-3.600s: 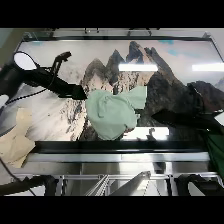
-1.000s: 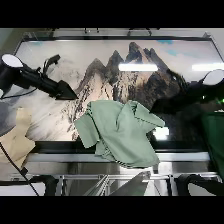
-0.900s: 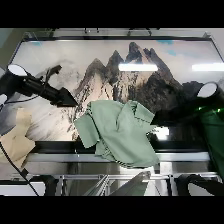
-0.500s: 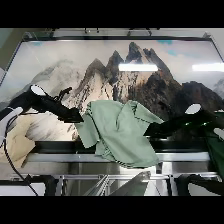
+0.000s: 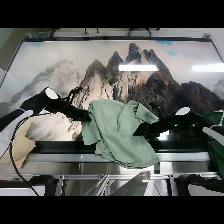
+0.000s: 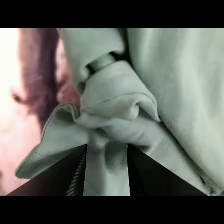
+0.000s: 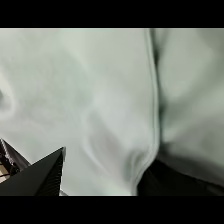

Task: Fold the shirts.

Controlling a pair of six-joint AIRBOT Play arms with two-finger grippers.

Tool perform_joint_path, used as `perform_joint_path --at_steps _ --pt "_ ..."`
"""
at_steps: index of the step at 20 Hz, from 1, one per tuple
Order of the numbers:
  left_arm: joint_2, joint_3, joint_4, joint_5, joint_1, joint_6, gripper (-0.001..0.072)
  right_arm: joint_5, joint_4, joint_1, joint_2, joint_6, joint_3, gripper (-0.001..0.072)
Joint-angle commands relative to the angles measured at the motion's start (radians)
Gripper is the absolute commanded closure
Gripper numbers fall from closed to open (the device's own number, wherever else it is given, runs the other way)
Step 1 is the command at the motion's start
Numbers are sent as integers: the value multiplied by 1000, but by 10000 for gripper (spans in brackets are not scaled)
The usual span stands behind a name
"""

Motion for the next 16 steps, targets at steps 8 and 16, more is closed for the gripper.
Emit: perform_joint_path --at_steps 8,16 --pt "173 109 25 -138 270 -29 -5 6 51 4 -4 -26 0 199" --pt "-100 97 -61 -217 248 -15 8 6 52 4 -4 -26 0 199"
